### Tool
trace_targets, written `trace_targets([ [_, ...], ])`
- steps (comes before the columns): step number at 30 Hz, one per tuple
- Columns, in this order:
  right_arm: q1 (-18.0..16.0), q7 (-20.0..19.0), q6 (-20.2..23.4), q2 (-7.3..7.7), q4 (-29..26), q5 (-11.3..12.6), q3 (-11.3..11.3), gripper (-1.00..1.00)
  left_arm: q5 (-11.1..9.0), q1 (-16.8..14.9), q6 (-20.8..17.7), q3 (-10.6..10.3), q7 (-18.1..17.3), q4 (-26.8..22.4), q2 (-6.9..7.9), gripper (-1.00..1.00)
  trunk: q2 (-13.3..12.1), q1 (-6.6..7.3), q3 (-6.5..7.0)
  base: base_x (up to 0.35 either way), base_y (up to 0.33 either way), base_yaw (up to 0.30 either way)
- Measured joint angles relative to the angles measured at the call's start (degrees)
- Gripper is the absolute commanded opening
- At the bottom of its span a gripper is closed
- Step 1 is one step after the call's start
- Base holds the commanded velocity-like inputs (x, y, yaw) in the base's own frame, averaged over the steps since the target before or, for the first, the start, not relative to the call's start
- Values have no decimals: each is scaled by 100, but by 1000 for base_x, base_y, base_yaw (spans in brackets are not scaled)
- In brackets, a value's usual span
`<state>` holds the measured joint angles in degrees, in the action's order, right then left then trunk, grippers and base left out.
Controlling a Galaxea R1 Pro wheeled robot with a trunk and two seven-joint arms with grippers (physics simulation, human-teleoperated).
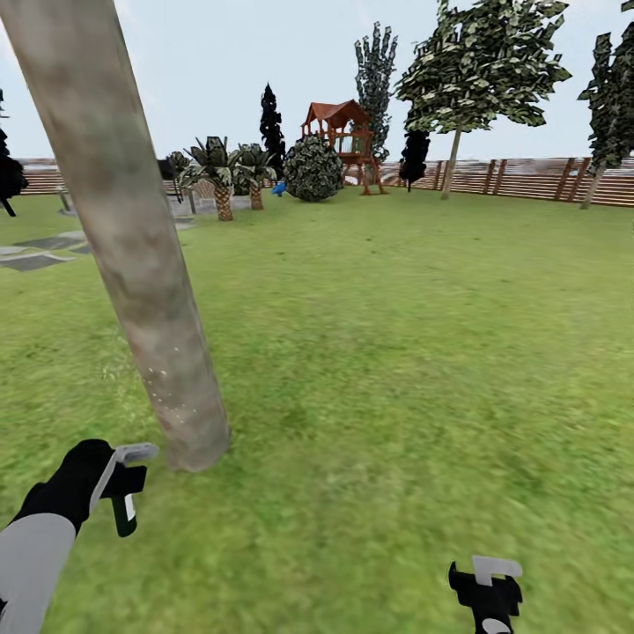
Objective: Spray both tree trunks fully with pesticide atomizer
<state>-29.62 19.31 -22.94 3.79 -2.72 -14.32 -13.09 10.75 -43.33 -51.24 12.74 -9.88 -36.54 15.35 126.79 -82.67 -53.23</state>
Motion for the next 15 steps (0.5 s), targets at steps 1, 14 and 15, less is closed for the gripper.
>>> trace_targets([
  [1, 0, 1, 0, 0, 2, 1, 0, 100, -9, 0, 0, 0, -3, -10, -11, -100, 0, 0, 0, -86, -292, 0],
  [14, 0, 2, 0, -3, 1, -1, 1, 100, -8, 0, 0, 18, -7, -25, -50, -100, 0, 0, 0, 43, -300, 8],
  [15, 0, 2, 0, -6, 4, -1, 1, 100, -9, 0, 0, 18, -2, -27, -50, -100, 0, 0, 0, 130, -278, 144],
])
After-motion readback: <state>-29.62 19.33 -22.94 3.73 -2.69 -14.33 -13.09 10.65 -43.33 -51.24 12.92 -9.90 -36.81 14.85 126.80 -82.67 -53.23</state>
